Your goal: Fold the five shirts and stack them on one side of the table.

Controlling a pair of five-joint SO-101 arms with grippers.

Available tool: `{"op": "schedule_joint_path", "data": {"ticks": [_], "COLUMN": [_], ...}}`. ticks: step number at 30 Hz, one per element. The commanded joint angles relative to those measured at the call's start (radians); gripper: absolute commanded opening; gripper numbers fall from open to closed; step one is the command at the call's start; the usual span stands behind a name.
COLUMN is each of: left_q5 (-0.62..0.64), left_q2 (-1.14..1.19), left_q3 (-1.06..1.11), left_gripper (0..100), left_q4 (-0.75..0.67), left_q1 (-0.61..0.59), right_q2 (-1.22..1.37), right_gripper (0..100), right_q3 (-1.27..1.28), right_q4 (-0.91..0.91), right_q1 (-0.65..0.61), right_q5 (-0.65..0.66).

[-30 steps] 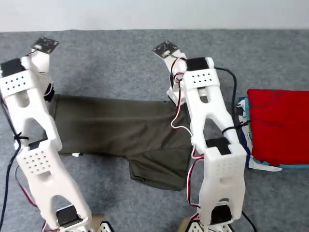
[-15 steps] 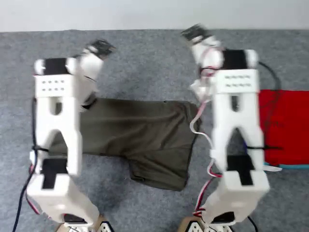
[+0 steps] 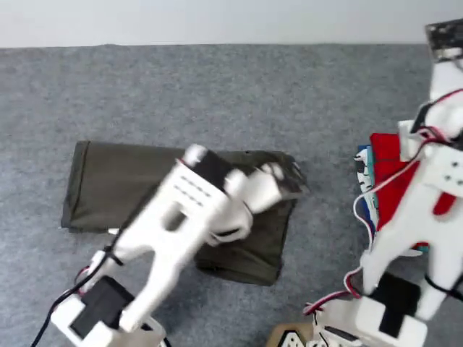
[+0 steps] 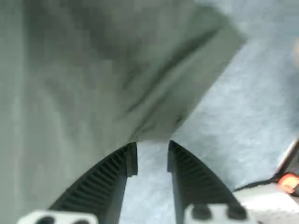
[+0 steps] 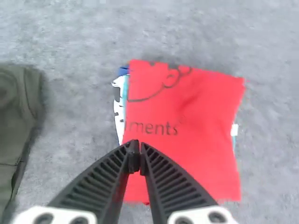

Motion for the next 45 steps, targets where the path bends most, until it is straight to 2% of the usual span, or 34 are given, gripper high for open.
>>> {"op": "schedule_joint_path", "data": {"ticks": [1, 6, 13, 19, 27, 32, 38, 41, 45], "left_q5": [0.066, 0.161, 0.166, 0.169, 0.169, 0.163, 0.167, 0.161, 0.161], "left_q2": [-0.044, -0.031, 0.133, 0.264, 0.394, 0.387, 0.359, 0.256, 0.138], "left_q3": [0.050, 0.127, 0.134, 0.136, 0.117, 0.110, 0.050, 0.027, 0.019], "left_gripper": [16, 19, 20, 19, 11, 0, 0, 0, 1], "left_q4": [-0.077, -0.152, -0.222, -0.298, -0.350, -0.367, -0.299, -0.278, -0.307], "left_q1": [0.147, 0.242, 0.241, 0.241, 0.199, 0.201, 0.199, 0.196, 0.132], "right_q2": [-0.096, -0.200, -0.332, -0.389, -0.458, -0.470, -0.469, -0.475, -0.478], "right_gripper": [1.2, 1.2, 1.2, 1.2, 1.2, 1.2, 1.2, 1.2, 1.2], "right_q3": [0.049, 0.186, 0.358, 0.397, 0.397, 0.397, 0.397, 0.397, 0.397], "right_q4": [0.042, 0.039, 0.038, 0.038, 0.038, 0.038, 0.038, 0.038, 0.038], "right_q1": [0.025, 0.031, 0.031, 0.031, 0.033, 0.073, 0.131, 0.145, 0.147], "right_q5": [-0.011, -0.006, -0.005, -0.003, -0.003, -0.003, -0.002, 0.012, 0.055]}}
